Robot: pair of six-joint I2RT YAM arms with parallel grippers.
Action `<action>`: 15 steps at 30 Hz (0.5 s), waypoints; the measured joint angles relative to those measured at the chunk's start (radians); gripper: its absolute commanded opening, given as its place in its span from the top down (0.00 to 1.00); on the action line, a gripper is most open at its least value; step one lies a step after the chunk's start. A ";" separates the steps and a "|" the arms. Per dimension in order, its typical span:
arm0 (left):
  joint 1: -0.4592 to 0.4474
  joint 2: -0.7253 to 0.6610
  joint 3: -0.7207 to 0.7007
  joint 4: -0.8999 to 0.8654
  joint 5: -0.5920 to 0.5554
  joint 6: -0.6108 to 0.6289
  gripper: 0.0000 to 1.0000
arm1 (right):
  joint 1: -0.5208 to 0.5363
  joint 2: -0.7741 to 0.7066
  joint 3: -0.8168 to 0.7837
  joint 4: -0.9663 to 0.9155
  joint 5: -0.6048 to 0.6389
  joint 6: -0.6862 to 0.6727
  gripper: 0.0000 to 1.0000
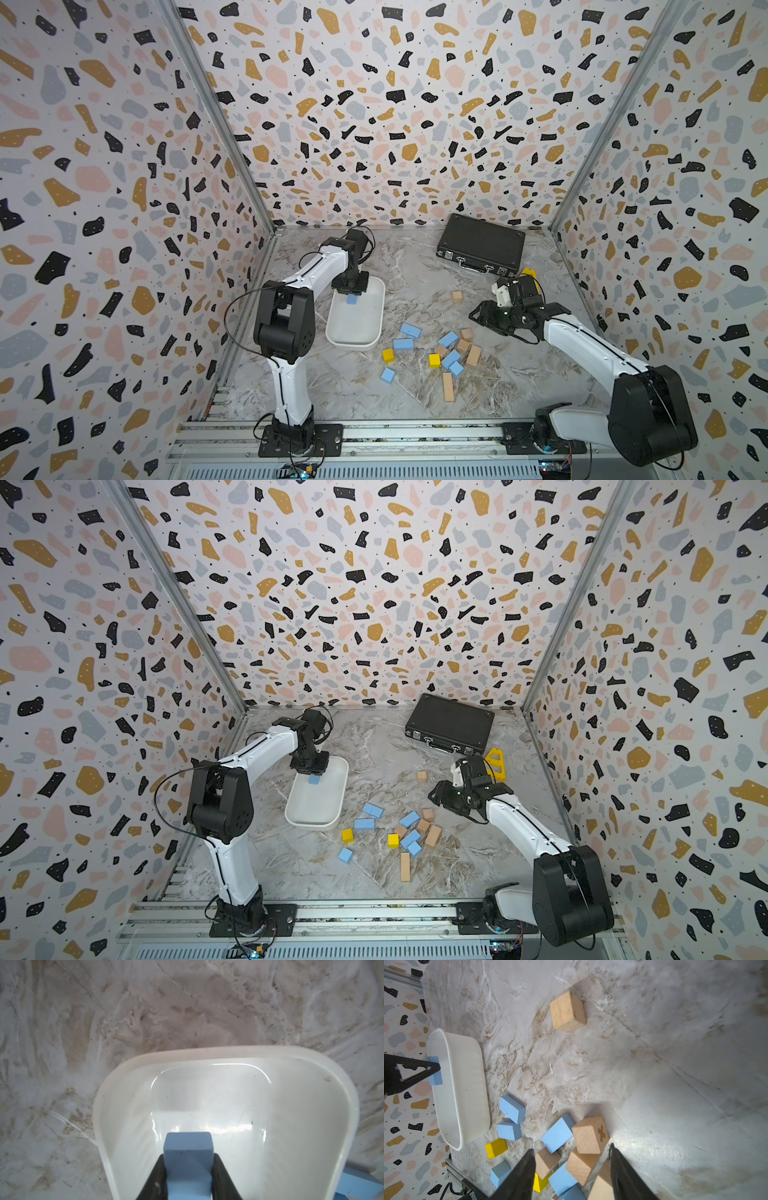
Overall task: Pick out the blue building blocks
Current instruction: Place the building block in the storage box.
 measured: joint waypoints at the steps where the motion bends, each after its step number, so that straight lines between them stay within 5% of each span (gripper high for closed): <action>1: 0.002 0.008 -0.001 0.012 -0.003 -0.003 0.77 | 0.000 -0.005 0.000 -0.001 0.000 0.000 0.41; 15: 0.018 0.090 -0.022 0.077 -0.023 -0.019 0.76 | 0.000 -0.029 0.000 -0.026 0.019 -0.004 0.41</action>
